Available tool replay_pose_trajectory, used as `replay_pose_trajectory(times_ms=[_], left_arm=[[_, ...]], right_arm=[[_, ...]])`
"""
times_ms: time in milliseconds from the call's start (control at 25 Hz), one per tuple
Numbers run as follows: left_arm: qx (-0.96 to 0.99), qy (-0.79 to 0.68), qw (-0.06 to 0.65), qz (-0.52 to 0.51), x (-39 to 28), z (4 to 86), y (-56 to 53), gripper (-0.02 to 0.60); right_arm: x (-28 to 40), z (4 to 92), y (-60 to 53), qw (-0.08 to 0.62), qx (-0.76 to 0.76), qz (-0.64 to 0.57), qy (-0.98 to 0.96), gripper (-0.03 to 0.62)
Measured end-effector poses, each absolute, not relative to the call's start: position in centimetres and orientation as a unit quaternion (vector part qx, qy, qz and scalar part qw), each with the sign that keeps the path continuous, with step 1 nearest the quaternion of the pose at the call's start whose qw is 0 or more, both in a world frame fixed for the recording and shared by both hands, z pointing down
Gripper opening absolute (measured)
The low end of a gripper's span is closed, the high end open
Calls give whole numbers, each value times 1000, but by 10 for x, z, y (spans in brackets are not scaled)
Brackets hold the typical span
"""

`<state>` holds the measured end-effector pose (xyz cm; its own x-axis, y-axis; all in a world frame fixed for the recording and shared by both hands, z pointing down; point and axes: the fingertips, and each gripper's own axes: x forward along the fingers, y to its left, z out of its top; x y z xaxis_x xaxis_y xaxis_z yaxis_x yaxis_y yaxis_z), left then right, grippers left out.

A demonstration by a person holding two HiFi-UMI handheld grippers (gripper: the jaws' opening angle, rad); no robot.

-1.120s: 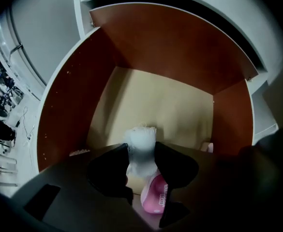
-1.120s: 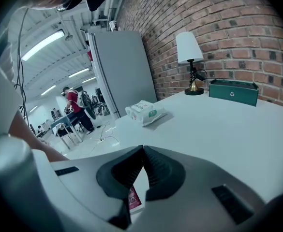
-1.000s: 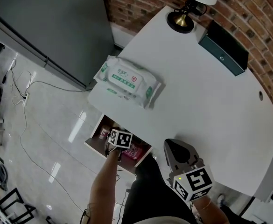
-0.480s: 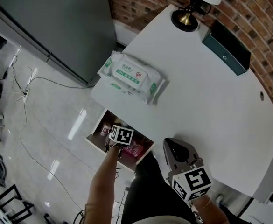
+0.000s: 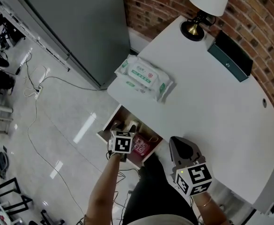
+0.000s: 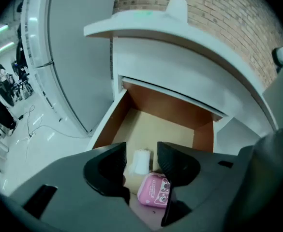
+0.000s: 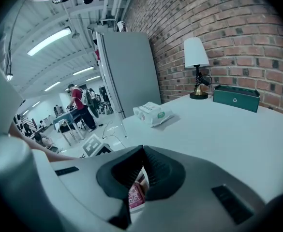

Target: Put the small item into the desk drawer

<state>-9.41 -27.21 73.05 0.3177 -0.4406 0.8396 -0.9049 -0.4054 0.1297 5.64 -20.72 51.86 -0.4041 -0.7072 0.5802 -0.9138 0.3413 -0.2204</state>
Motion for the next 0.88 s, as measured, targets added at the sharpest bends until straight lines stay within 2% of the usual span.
replay_pose_trajectory(times_ms=[400,880], left_arm=[[740,-548,263,287,-137,605,-233,138],[713,-635,245,172,-193,497,-156,38]], right_arm=[[40,462,-192,181,495,207,-824,8],[13,428,-166,166,474,186,-845,8]])
